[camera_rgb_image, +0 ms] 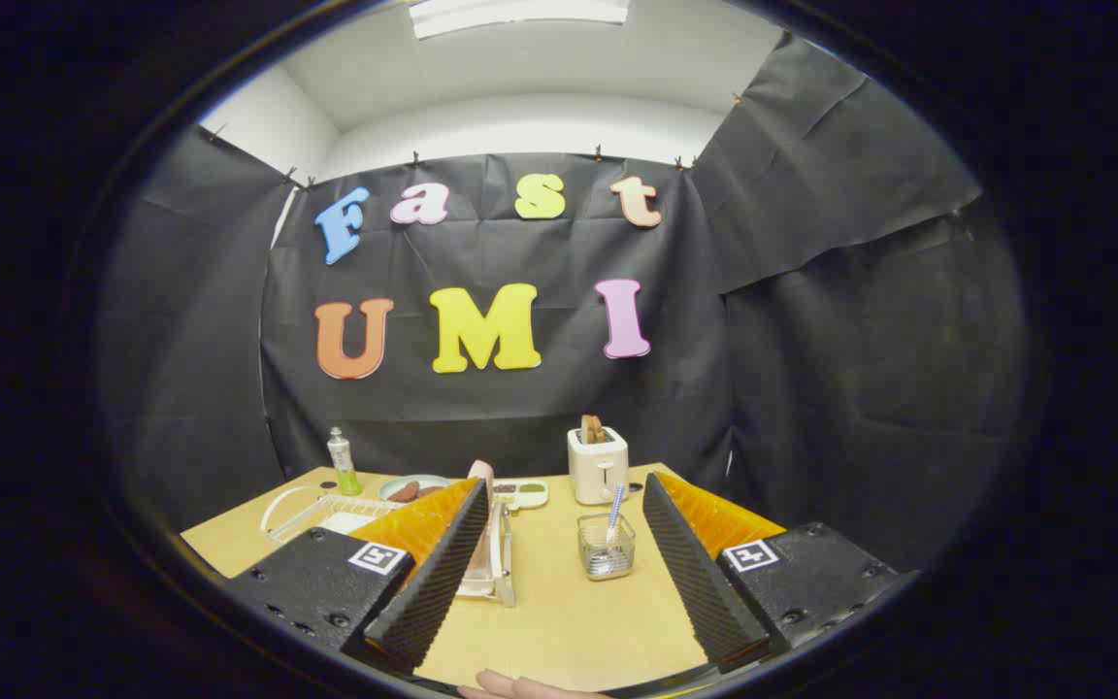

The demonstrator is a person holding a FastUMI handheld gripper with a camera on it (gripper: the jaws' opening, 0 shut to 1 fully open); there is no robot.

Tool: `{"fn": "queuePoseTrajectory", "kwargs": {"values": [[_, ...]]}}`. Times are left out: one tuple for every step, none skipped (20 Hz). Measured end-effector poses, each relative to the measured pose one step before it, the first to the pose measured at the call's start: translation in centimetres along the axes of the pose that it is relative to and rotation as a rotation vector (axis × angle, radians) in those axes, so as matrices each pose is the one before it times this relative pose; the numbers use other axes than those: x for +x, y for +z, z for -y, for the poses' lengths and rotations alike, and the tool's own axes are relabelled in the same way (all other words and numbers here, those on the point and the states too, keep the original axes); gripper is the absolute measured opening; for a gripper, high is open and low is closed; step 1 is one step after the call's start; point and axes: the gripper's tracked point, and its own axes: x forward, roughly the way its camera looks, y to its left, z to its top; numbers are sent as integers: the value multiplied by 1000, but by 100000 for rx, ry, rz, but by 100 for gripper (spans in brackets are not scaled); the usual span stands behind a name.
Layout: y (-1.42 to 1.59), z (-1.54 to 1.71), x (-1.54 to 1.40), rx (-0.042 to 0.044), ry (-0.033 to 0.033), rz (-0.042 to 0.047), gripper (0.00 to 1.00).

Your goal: Take the plate from the dish rack, then take the spoon from the basket and place it into the plate.

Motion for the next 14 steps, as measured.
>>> {"fn": "queuePoseTrajectory", "kwargs": {"values": [[-180, 83, 120, -407, -103, -283, 100], [-285, 154, 87, -572, -495, -459, 100], [-175, 112, 64, -72, -153, -209, 100], [-23, -44, 28, 282, 166, -206, 100], [-86, 71, 12, 483, 95, 32, 100], [-37, 38, -17, 400, -88, 23, 100], [-101, 21, 58, 378, -79, -170, 100], [-120, 74, 53, 312, 90, -297, 100], [-204, -63, 154, 182, 50, -240, 100], [-200, 95, 104, -69, -322, -427, 100], [-165, 30, 237, -97, -160, -432, 100], [-124, 9, 240, -88, -95, -539, 100], [-161, -111, 328, 153, 118, -525, 100], [8, -236, 445, 245, 454, -1121, 100]]}}
